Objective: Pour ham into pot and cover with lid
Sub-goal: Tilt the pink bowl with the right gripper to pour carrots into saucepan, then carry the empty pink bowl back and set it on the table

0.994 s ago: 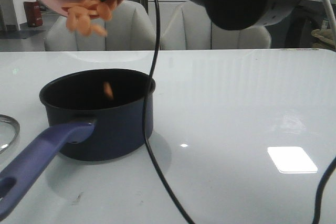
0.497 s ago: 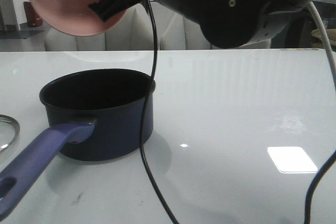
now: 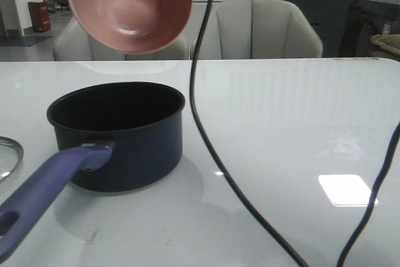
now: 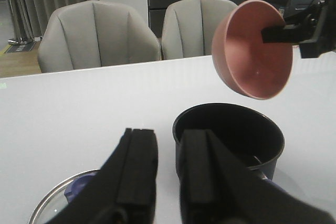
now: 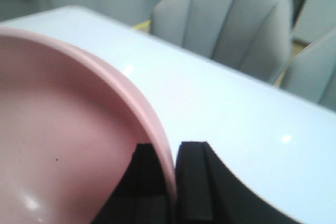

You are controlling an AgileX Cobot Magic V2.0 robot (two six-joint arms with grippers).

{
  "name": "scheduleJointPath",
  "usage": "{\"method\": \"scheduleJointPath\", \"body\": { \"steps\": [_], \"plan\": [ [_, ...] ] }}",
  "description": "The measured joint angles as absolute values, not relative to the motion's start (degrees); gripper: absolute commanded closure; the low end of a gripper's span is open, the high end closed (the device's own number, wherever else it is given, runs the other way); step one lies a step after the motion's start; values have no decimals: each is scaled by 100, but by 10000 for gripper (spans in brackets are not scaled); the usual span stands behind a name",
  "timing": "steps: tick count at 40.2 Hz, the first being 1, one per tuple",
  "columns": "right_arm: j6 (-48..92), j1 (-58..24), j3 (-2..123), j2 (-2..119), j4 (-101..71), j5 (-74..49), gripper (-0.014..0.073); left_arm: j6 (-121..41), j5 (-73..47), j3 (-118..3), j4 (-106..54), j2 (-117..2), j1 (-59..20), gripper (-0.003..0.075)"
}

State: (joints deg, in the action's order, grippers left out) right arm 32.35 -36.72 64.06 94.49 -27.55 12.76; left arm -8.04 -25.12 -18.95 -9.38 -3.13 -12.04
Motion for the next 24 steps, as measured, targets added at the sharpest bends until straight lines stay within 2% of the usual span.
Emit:
{"method": "scheduleJointPath", "body": {
  "steps": [9,24],
  "plan": [
    [3283,-3033,6421,8859,-2755,-863,454,-804,-2512,-1895,-938,-313,-1204,526],
    [2286,-1412,6421,8621,-2231,-2809,454,-804,-2512,-1895,-938,-313,-1204,526]
  ]
}}
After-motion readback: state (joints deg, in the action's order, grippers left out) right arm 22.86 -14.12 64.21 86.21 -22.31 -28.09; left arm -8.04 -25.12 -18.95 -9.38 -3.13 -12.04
